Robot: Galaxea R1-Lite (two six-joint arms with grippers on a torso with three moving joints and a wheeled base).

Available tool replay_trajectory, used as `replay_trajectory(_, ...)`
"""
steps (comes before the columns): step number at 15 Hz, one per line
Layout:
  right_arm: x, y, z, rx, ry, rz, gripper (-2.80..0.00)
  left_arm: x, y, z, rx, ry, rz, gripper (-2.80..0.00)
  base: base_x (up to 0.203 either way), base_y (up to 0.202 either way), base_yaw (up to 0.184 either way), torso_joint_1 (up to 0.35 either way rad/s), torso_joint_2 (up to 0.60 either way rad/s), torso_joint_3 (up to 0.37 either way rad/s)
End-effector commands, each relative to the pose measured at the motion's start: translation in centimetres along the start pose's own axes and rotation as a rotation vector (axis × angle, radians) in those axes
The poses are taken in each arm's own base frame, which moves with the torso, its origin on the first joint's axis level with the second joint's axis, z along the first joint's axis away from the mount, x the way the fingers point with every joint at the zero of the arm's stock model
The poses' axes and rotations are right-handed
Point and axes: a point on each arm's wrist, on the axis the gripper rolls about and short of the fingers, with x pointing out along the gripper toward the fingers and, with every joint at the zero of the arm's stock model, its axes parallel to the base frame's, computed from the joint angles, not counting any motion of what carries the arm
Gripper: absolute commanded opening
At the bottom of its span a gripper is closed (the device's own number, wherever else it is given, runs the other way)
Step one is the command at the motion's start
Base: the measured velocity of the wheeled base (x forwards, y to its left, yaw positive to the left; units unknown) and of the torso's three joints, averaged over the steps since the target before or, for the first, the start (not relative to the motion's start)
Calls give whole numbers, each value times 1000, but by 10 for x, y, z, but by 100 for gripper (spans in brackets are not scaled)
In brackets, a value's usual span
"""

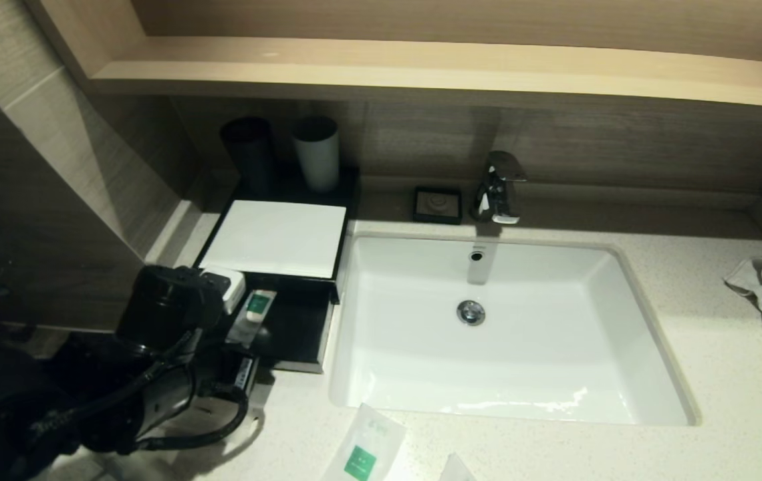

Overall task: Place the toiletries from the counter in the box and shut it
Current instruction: Open the drawer

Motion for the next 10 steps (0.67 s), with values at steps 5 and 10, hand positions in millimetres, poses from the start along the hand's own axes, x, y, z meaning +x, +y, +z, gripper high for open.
replay_trajectory(5,0,0,0,0,0,1,-280,-14,6,-3,-7,-13,1,-280,0,0,0,0,0,0)
replay_trajectory(10,0,0,0,0,0,1,-280,-22,9,-10,-4,-9,1,-280,0,0,0,0,0,0)
